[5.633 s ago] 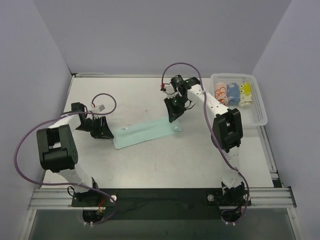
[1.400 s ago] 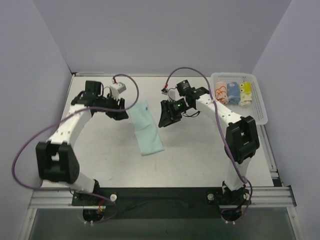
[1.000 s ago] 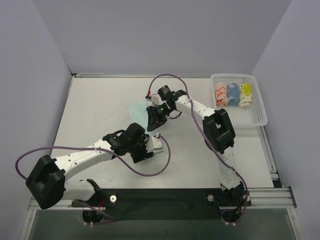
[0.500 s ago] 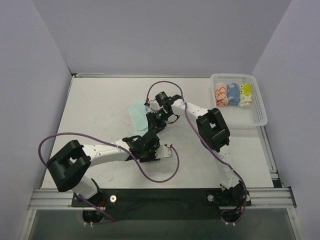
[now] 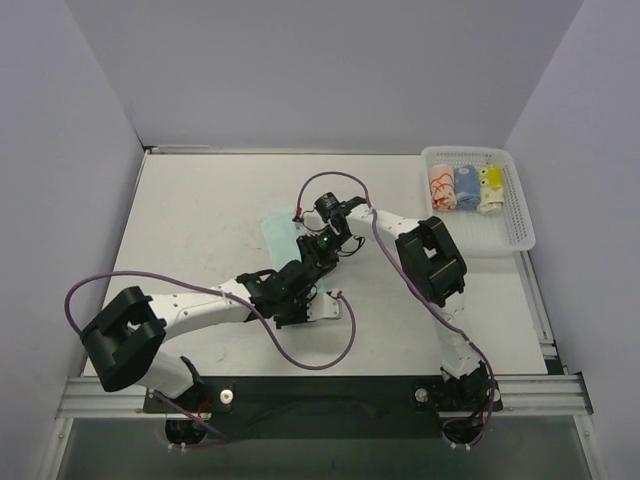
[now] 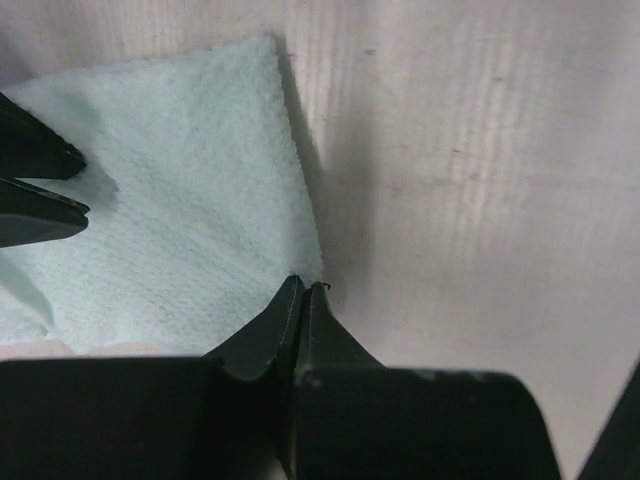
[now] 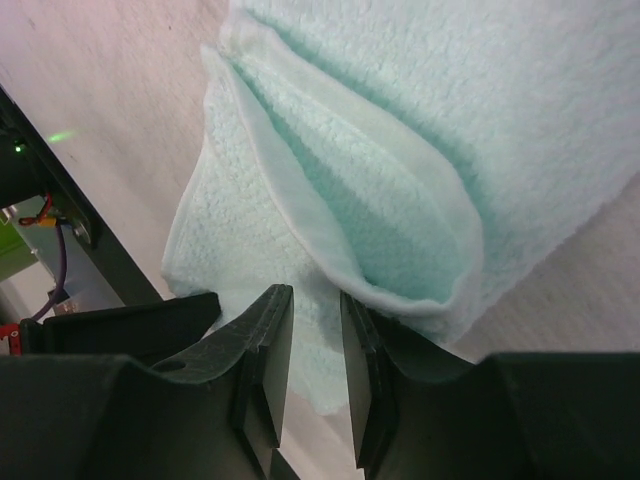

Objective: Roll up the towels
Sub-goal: Roll the towel

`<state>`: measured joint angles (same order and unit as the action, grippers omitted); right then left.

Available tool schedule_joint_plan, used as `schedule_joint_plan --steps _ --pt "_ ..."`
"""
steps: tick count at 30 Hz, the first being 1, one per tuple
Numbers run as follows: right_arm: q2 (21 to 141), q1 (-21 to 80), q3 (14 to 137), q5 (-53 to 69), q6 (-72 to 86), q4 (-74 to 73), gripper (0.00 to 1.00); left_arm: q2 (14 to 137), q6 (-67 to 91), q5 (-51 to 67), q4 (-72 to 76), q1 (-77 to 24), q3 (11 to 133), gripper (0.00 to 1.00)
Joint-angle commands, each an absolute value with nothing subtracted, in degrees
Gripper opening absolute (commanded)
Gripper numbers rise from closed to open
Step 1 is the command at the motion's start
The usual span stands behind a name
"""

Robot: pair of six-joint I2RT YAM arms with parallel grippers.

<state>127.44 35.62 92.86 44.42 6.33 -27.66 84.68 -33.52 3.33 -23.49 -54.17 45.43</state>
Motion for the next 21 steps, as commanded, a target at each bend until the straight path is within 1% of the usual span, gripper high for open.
schedule_joint_plan --steps 1,5,8,9,12,15,17,21 --pt "121.65 35.07 91.41 43.24 5.27 -29.36 0.29 78.07 -32.44 14.83 -30.75 -54.14 46.67 0.00" --pt "117.78 34.28 91.23 44.03 5.63 -29.62 0.33 75.06 -32.08 22.93 -36.82 -53.88 49.13 0.00" --pt "114.88 32.96 91.23 44.12 3.87 -30.41 0.39 75.14 -32.08 26.35 -40.07 -52.65 50.97 0.00" --pt "114.09 32.61 91.32 44.12 2.74 -30.76 0.45 75.49 -32.34 27.32 -41.30 -52.04 51.59 0.00" --pt "113.12 30.15 91.58 44.30 1.50 -31.90 0.52 78.13 -32.17 32.50 -42.27 -46.25 54.75 0.00" --pt "112.50 28.04 92.46 44.21 0.70 -33.13 0.57 82.87 -31.99 37.34 -43.50 -38.87 58.70 0.00" --pt "112.06 26.90 92.99 44.21 0.53 -33.75 0.57 86.73 -31.82 39.71 -43.94 -33.52 60.81 0.00" --pt "110.92 26.37 92.29 45.43 0.53 -34.45 0.57 93.94 -31.99 42.45 -45.52 -28.06 66.52 0.00"
